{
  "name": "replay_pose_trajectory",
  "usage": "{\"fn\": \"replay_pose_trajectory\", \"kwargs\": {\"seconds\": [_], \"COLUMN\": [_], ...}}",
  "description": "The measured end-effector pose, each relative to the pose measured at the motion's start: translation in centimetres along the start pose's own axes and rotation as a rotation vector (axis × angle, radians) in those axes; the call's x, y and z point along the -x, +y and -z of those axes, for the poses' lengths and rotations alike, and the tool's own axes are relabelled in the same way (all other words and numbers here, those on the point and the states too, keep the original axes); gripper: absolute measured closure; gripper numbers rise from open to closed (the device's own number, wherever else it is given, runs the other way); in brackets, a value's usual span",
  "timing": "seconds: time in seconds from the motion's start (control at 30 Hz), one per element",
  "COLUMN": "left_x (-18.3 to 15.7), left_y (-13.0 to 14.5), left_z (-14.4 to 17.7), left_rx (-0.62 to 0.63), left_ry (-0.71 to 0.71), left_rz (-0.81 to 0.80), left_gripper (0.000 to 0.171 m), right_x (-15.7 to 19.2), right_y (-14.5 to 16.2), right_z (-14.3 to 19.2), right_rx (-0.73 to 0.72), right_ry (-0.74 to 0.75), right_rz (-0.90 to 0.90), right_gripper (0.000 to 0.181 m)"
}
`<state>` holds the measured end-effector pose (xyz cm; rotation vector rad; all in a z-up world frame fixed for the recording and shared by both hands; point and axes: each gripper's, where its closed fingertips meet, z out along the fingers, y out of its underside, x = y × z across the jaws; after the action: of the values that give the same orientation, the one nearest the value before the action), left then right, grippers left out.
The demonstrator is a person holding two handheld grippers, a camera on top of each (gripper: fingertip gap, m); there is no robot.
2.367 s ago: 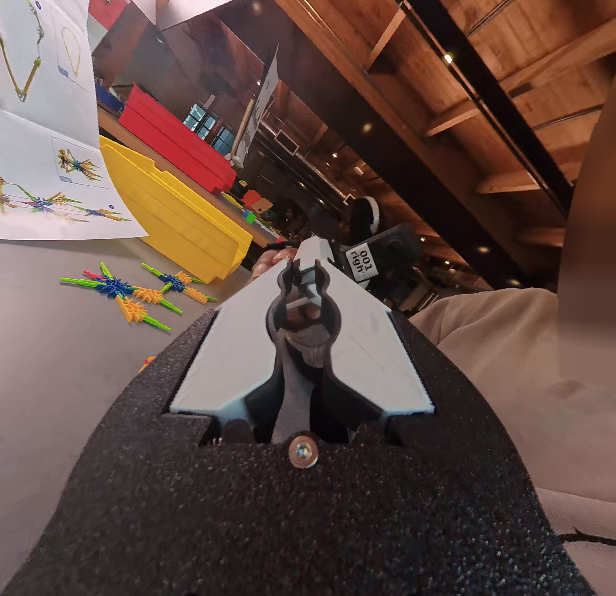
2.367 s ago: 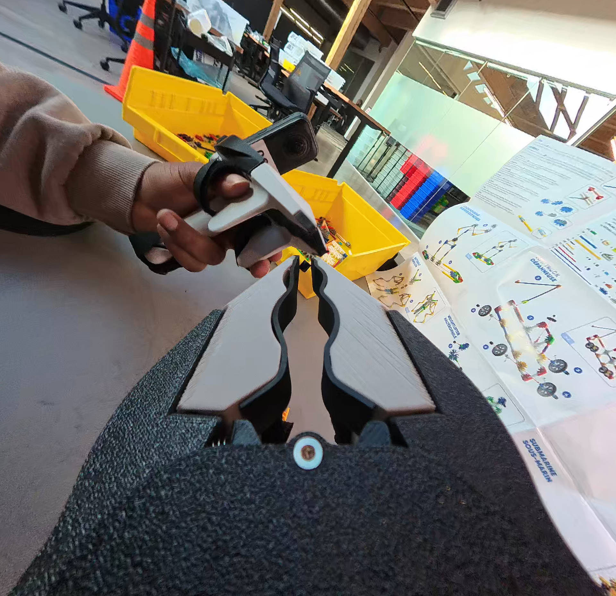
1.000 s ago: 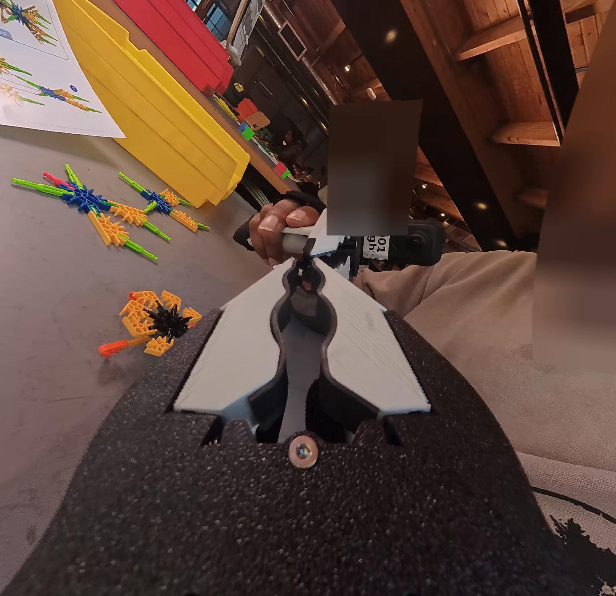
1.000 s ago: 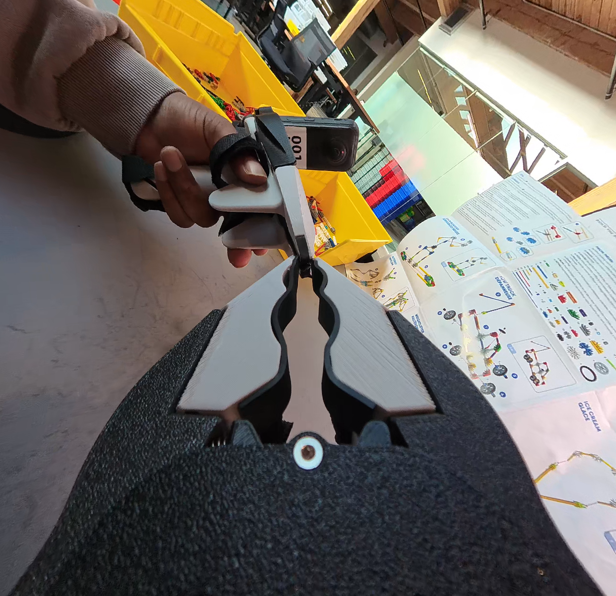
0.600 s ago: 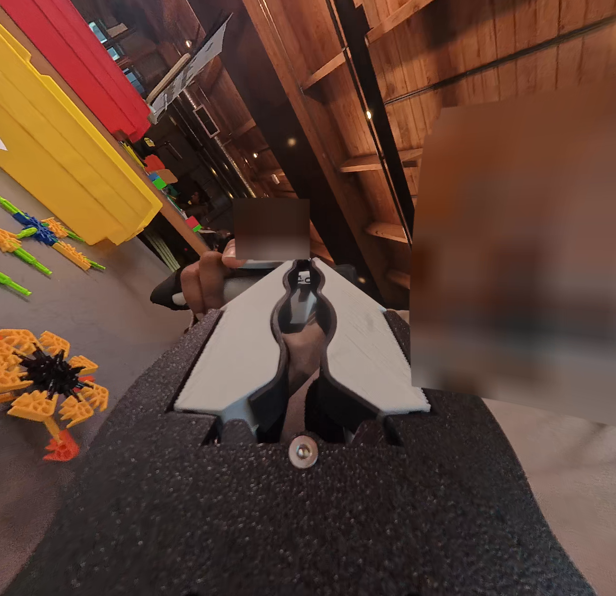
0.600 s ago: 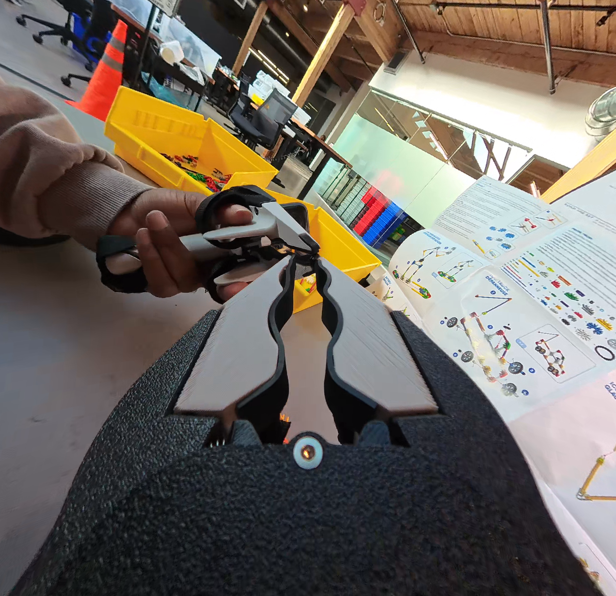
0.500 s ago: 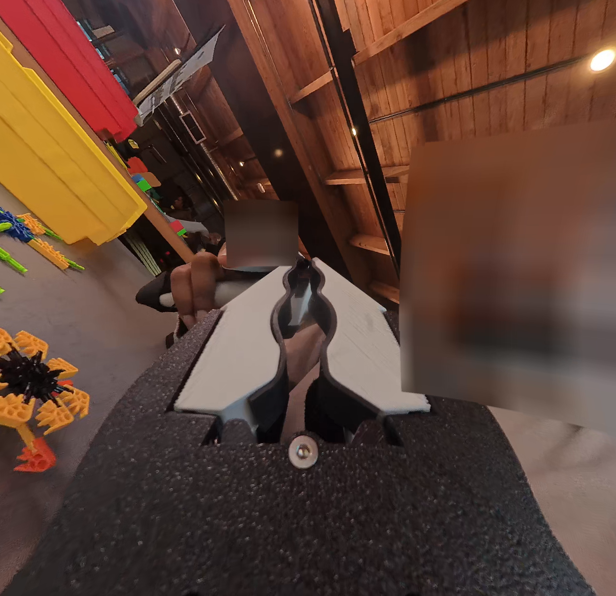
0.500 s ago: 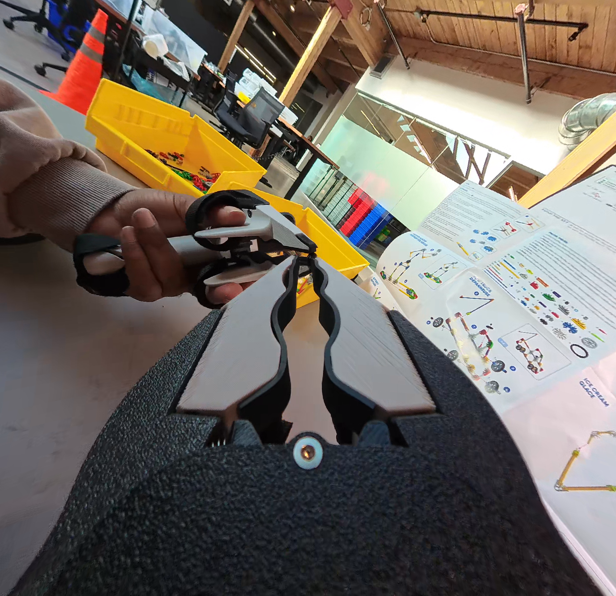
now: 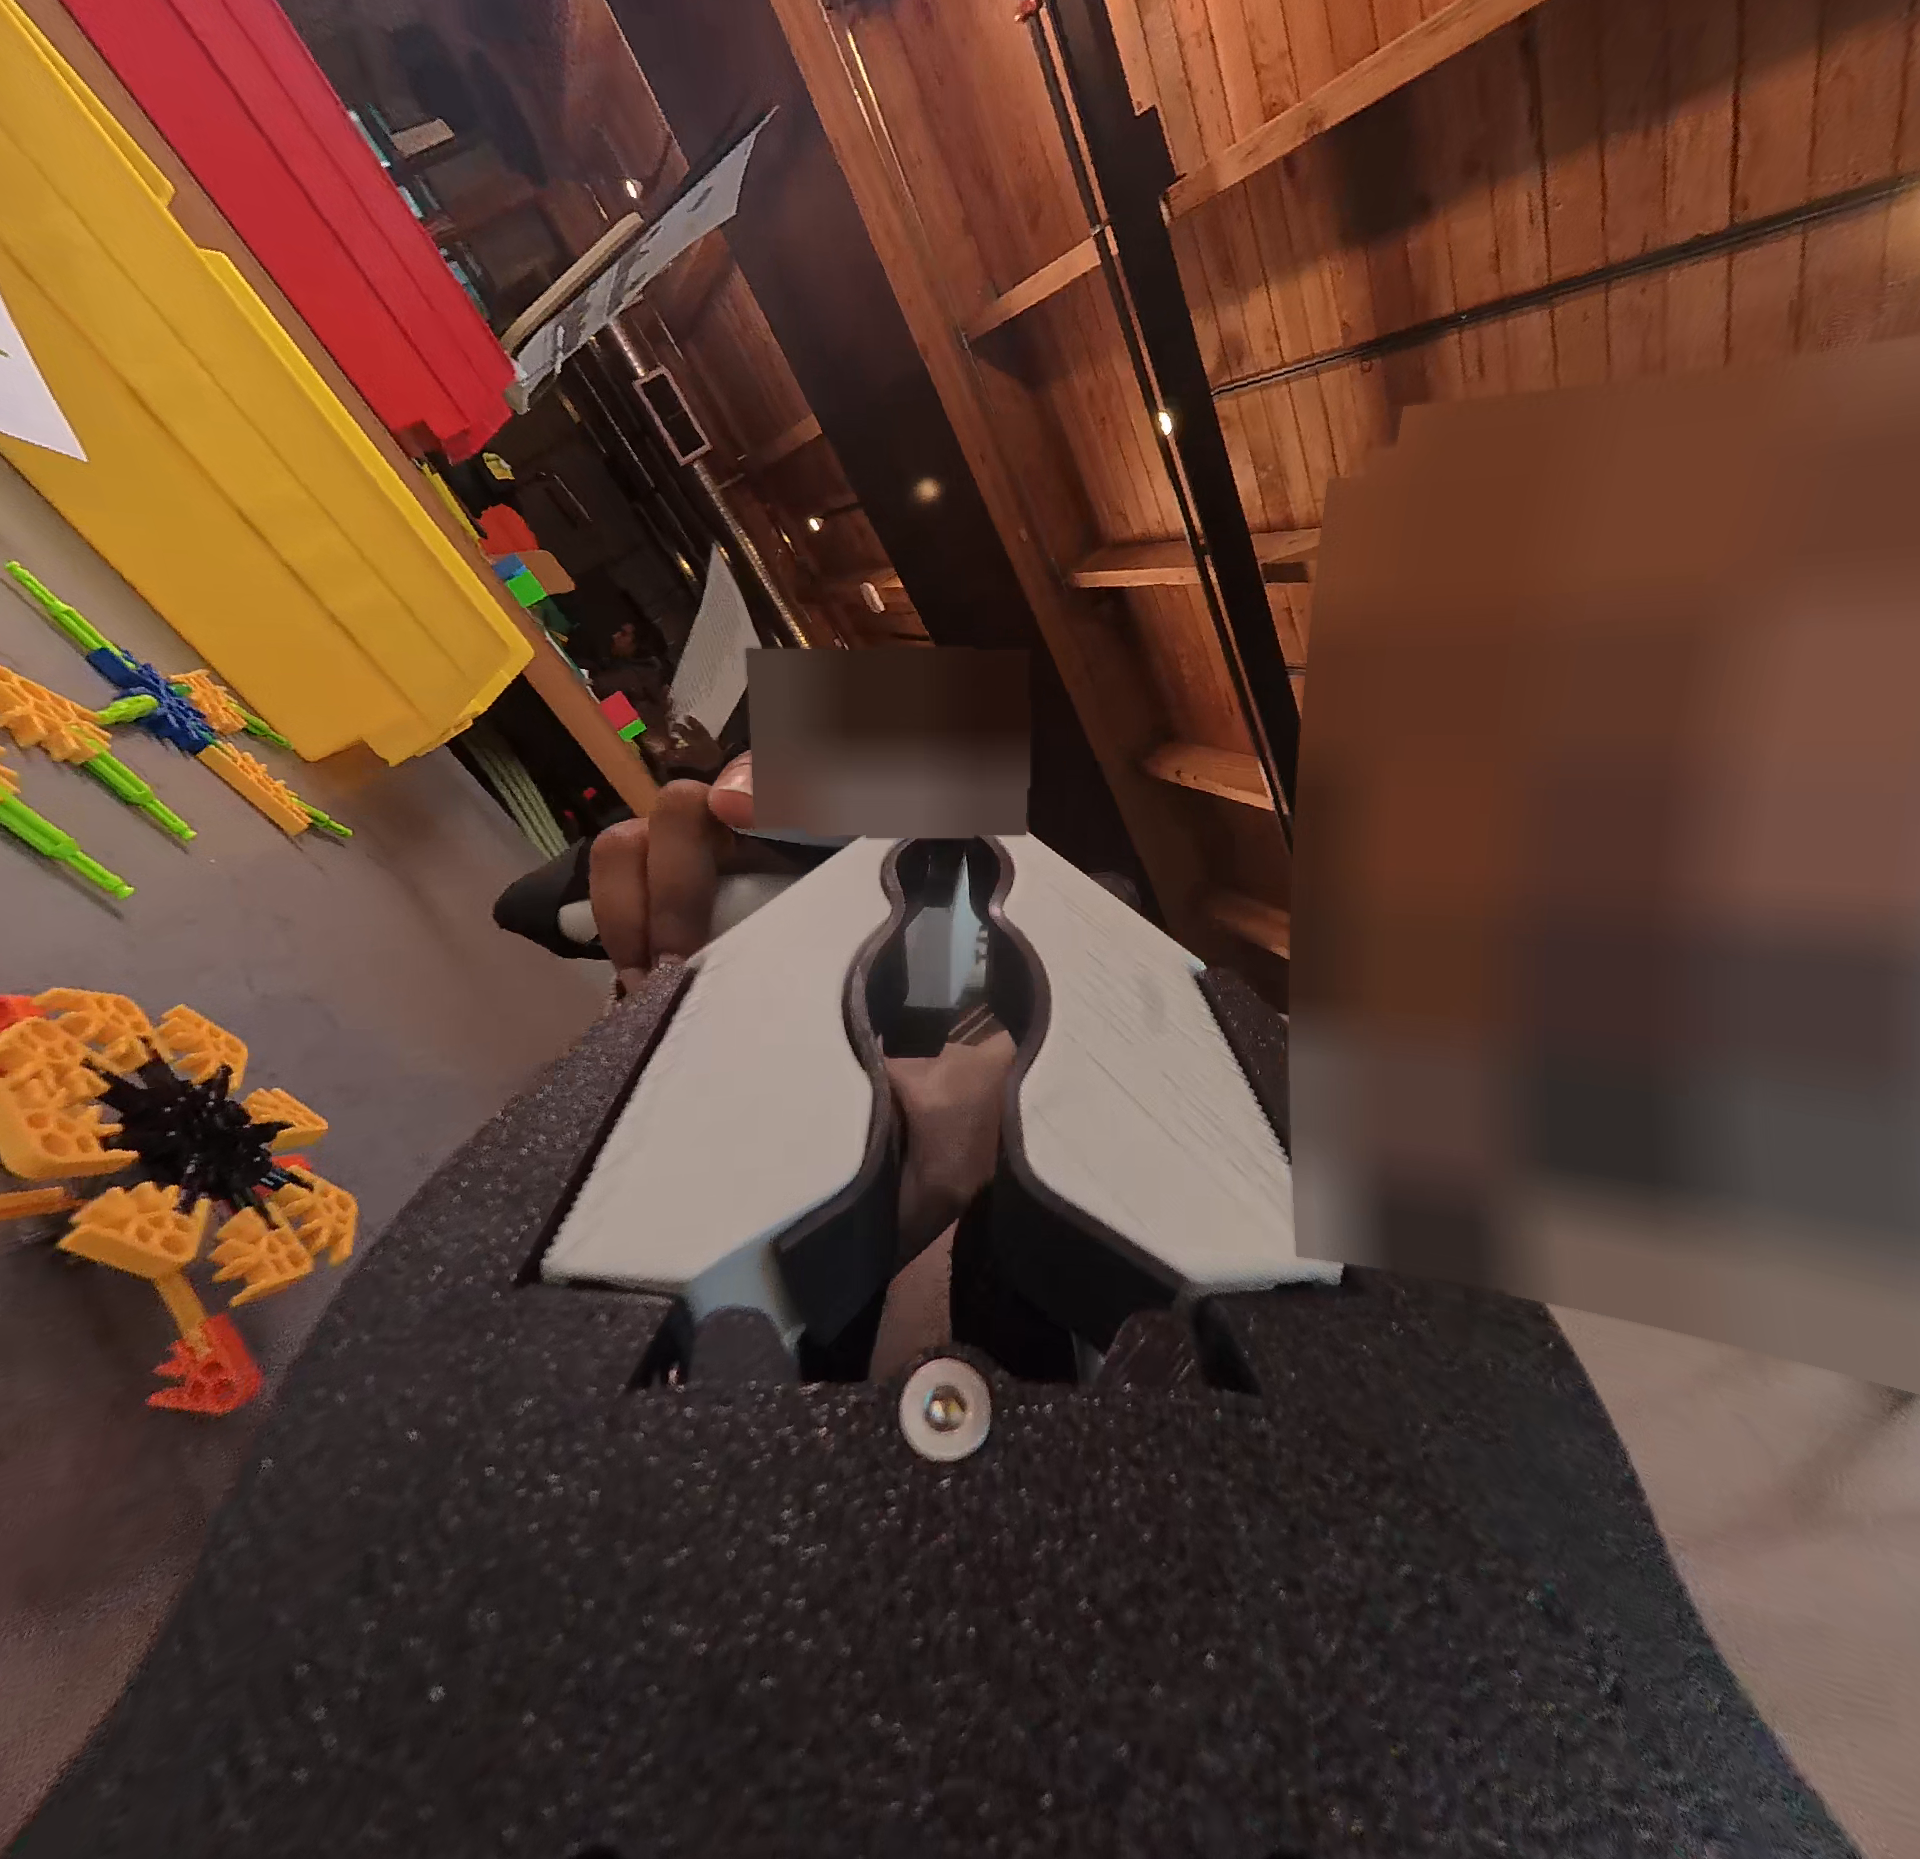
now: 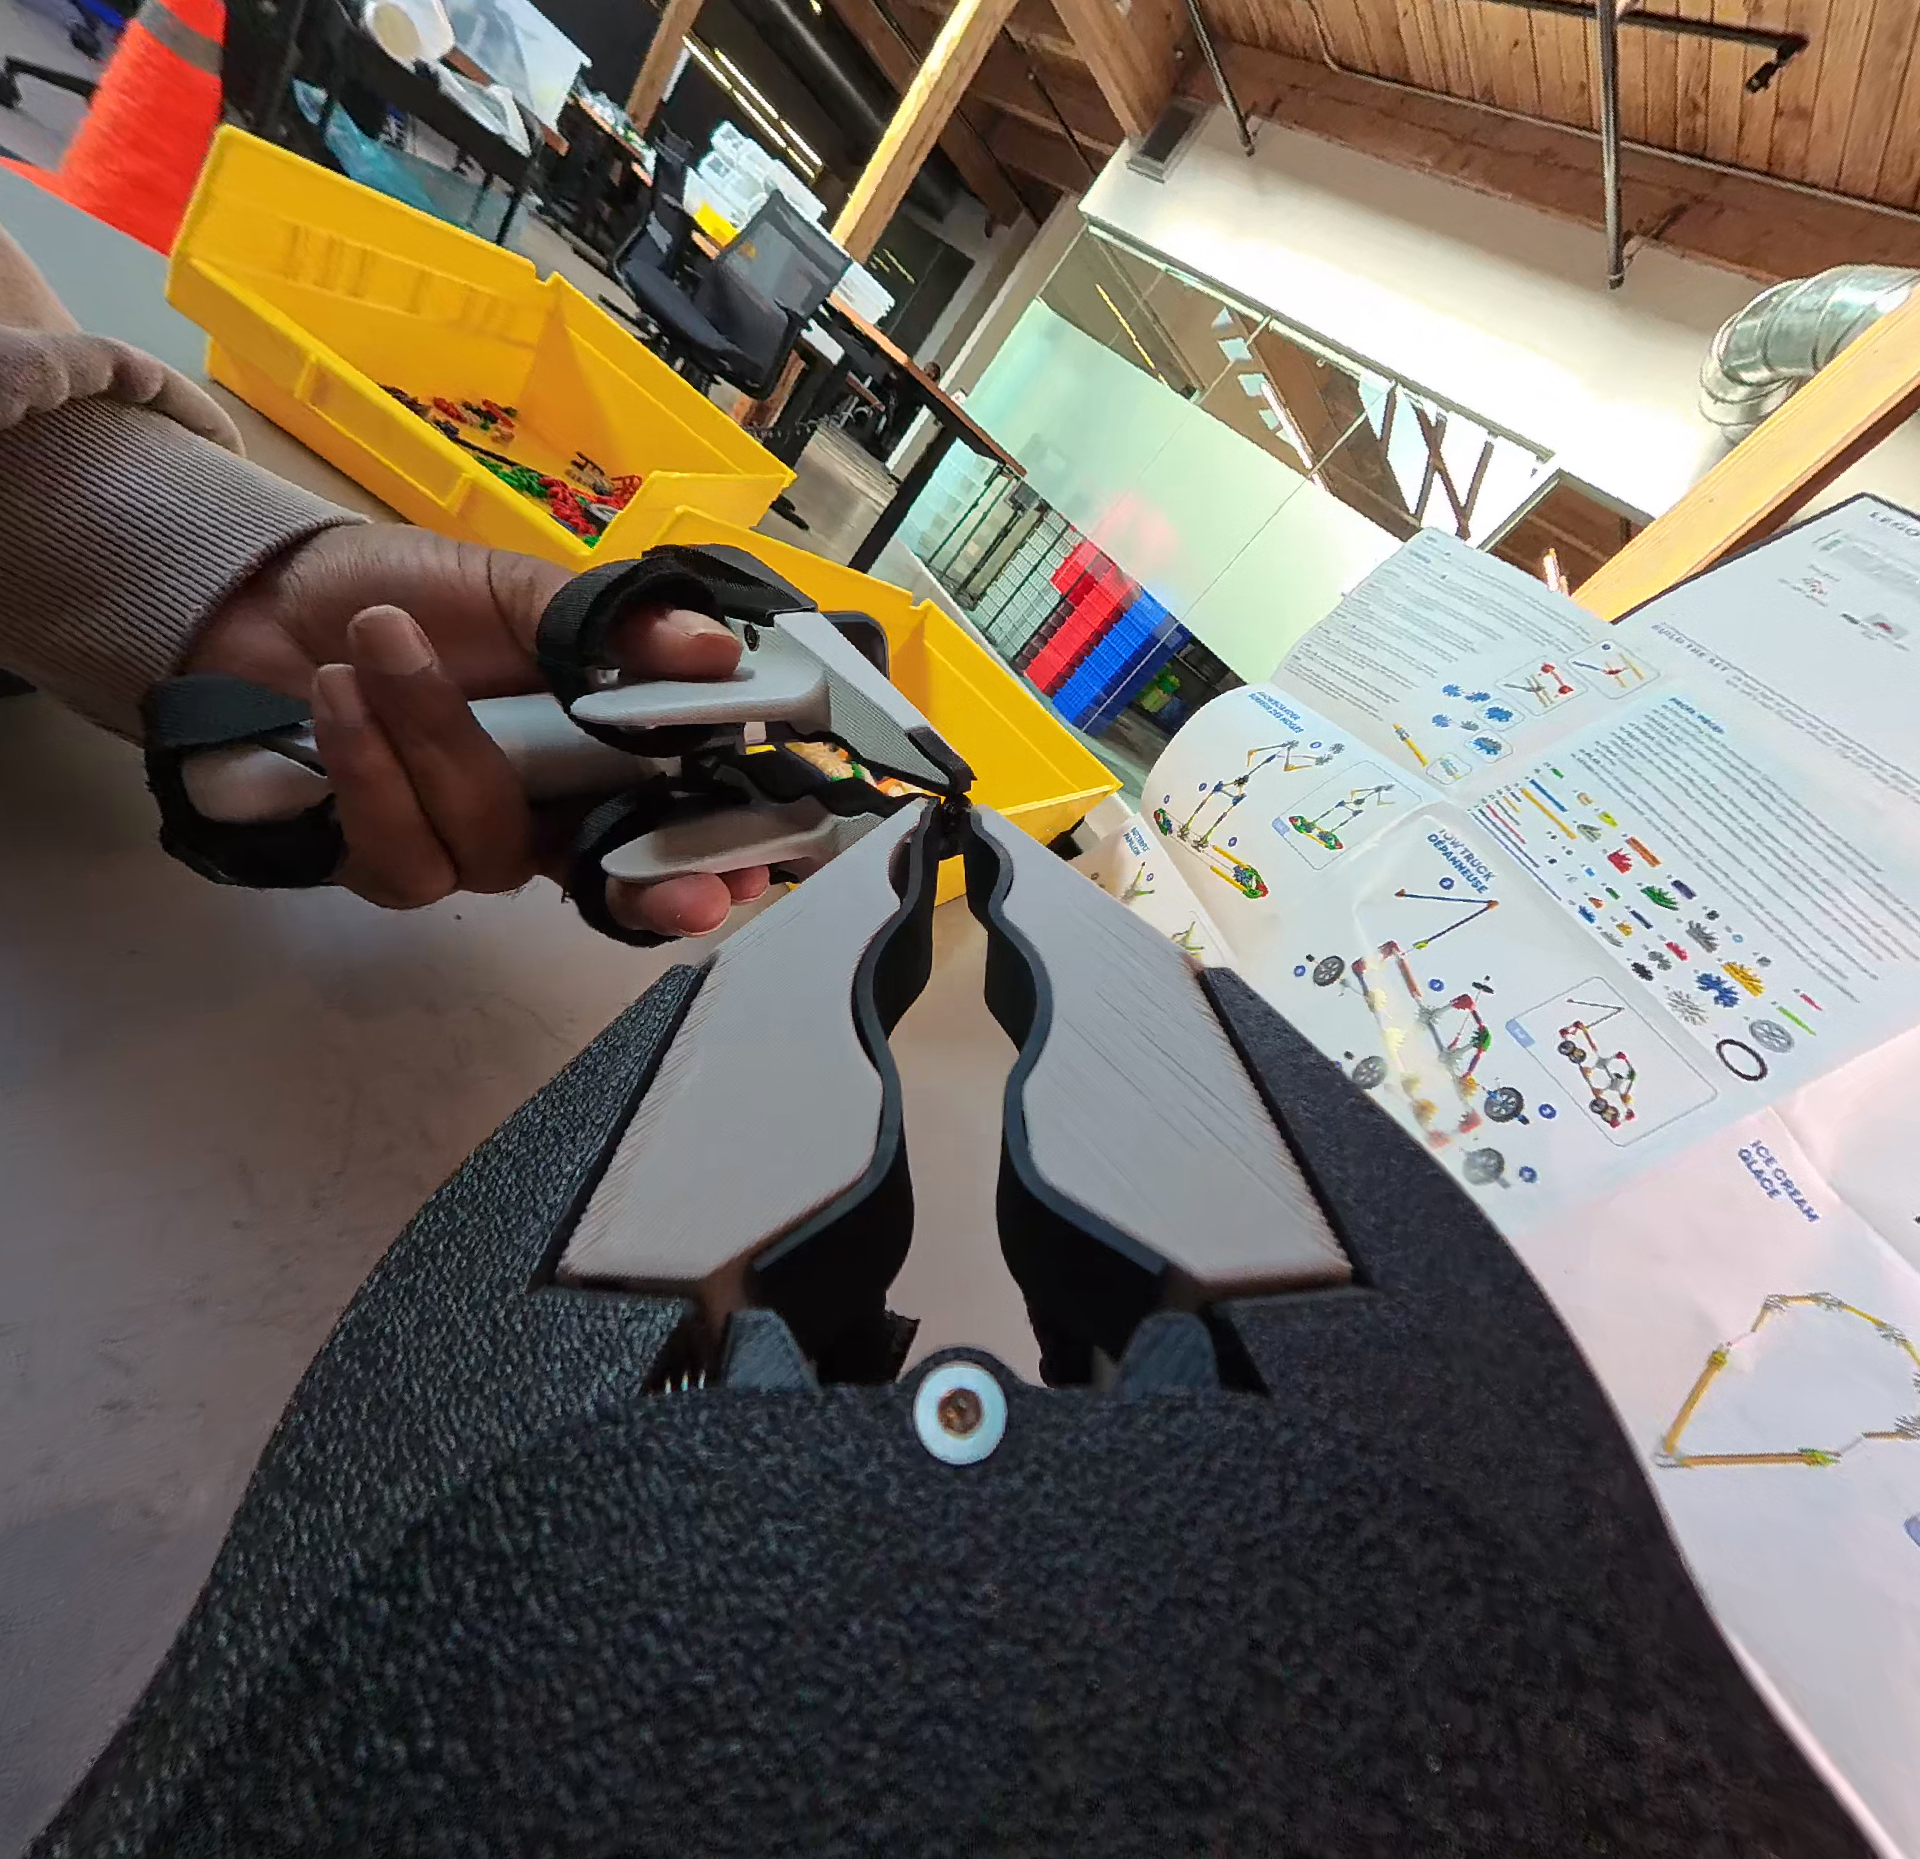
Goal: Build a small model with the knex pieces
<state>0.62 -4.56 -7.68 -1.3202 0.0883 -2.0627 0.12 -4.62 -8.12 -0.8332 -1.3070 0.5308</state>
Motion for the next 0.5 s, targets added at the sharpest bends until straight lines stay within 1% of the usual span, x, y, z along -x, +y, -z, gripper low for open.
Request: {"fn": "replay_pose_trajectory", "kwargs": {"seconds": [0.03, 0.13, 0.17, 0.27, 0.33, 0.5], "left_x": [0.3, 1.8, 1.8, 1.3, 1.6, 1.7], "left_y": [0.0, 0.2, 0.2, 0.1, -0.2, -1.7], "left_z": [0.1, 0.7, 0.8, 0.7, 1.0, 2.0], "left_rx": [0.011, 0.087, 0.1, 0.101, 0.096, 0.056], "left_ry": [-0.044, -0.213, -0.233, -0.22, -0.246, -0.3], "left_rz": [-0.046, -0.219, -0.255, -0.267, -0.274, -0.325], "left_gripper": [0.166, 0.166, 0.166, 0.166, 0.165, 0.166], "right_x": [0.0, -0.5, -0.3, -0.2, -0.1, -1.7], "right_y": [0.1, 0.3, 0.4, 0.7, 1.1, 2.3], "right_z": [0.1, 0.4, 0.5, 0.5, 0.4, 0.7], "right_rx": [0.0, -0.008, -0.005, 0.004, 0.019, 0.039], "right_ry": [-0.02, -0.045, -0.071, -0.083, -0.085, -0.056], "right_rz": [-0.026, -0.083, -0.091, -0.09, -0.092, -0.173], "right_gripper": [0.18, 0.181, 0.181, 0.181, 0.181, 0.181]}}
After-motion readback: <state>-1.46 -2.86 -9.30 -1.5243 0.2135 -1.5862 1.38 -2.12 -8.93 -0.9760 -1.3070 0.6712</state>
